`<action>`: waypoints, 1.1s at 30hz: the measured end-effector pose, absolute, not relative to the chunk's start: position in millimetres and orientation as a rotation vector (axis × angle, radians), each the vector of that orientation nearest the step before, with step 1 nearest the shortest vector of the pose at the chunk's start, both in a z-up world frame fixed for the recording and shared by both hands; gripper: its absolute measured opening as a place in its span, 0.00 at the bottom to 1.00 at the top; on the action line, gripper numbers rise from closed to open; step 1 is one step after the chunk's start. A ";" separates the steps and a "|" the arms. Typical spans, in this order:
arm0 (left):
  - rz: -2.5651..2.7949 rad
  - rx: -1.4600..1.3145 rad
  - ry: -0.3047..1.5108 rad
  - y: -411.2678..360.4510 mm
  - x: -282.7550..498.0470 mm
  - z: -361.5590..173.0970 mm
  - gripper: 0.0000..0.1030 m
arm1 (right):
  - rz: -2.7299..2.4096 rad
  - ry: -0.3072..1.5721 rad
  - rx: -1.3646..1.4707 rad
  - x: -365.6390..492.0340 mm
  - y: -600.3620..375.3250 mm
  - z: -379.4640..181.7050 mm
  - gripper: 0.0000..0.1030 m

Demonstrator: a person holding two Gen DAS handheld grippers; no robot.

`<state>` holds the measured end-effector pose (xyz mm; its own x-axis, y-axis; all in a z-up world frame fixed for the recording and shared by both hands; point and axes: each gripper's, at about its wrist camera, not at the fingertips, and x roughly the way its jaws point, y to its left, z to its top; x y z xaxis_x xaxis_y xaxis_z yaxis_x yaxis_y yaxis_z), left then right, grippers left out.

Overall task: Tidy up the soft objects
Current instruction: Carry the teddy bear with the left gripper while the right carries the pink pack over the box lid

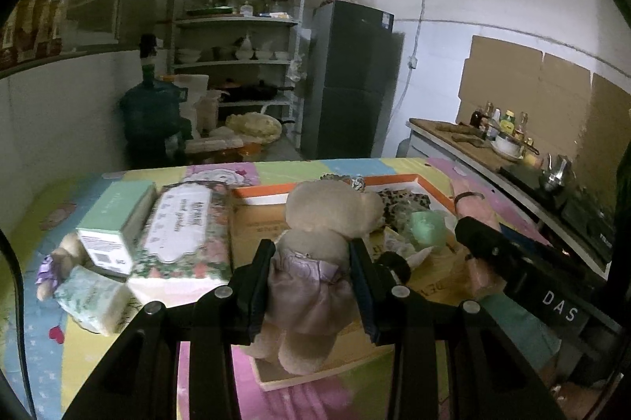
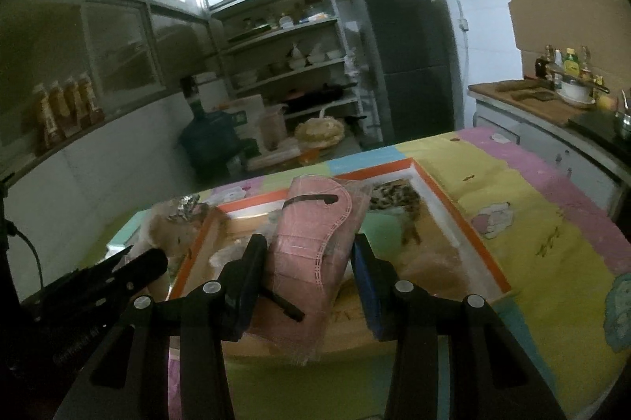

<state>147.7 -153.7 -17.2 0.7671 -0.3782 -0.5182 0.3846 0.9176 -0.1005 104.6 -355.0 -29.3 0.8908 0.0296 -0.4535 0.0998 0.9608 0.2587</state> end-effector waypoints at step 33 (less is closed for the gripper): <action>-0.455 0.065 0.659 -209.2 186.0 -51.1 0.37 | -0.039 0.558 0.301 143.9 -388.8 -59.9 0.44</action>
